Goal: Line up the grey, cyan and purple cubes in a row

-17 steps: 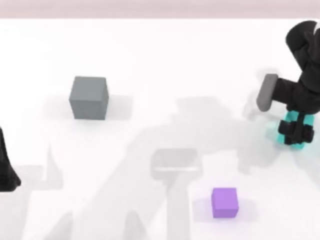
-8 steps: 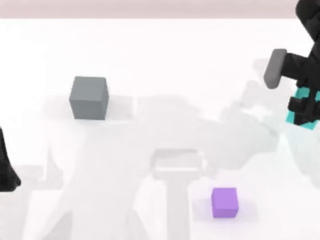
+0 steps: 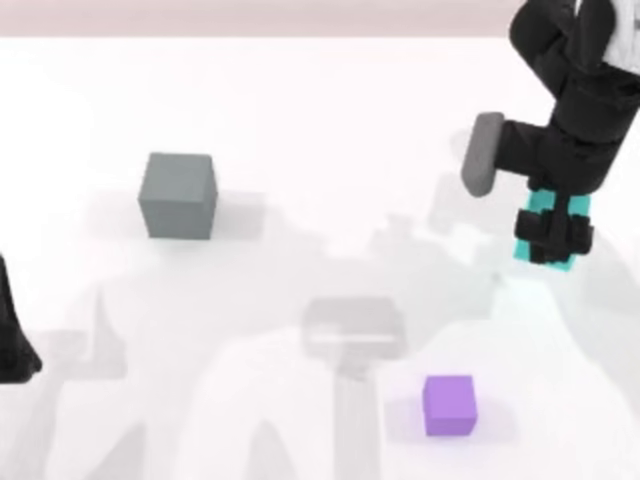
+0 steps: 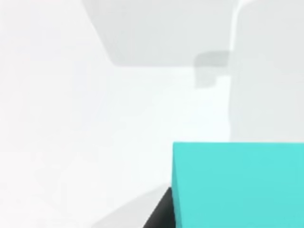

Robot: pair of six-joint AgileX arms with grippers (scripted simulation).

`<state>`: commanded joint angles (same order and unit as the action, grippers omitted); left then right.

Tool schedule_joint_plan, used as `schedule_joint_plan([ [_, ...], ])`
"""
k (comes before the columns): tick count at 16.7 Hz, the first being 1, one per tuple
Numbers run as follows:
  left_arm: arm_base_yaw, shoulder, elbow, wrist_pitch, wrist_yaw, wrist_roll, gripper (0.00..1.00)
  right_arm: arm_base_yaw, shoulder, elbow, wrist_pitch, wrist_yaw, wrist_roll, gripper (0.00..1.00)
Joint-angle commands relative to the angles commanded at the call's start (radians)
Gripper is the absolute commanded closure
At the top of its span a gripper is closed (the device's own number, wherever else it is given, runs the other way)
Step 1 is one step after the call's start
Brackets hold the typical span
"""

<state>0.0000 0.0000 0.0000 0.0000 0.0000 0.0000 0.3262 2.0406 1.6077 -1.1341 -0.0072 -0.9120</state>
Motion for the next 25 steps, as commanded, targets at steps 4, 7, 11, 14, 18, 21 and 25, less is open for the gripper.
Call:
schedule_joint_plan([
  [4,0.0,0.0,0.0,0.0,0.0,0.0,0.0,0.256,-0.02,-0.009,-0.02,-0.002,0.099,1.0],
  [7,0.0,0.0,0.0,0.0,0.0,0.0,0.0,0.442,-0.038,-0.015,-0.033,-0.003,0.174,1.0],
  [11,0.0,0.0,0.0,0.0,0.0,0.0,0.0,0.563,-0.061,-0.023,-0.037,-0.001,0.237,1.0],
  [14,0.0,0.0,0.0,0.0,0.0,0.0,0.0,0.567,-0.062,-0.024,-0.037,-0.001,0.24,1.0],
  [18,0.0,0.0,0.0,0.0,0.0,0.0,0.0,0.564,-0.05,-0.056,0.004,-0.002,0.241,1.0],
  [21,0.0,0.0,0.0,0.0,0.0,0.0,0.0,0.566,-0.025,-0.139,0.13,-0.001,0.241,1.0],
  [25,0.0,0.0,0.0,0.0,0.0,0.0,0.0,0.568,0.004,-0.215,0.221,-0.001,0.242,1.0],
])
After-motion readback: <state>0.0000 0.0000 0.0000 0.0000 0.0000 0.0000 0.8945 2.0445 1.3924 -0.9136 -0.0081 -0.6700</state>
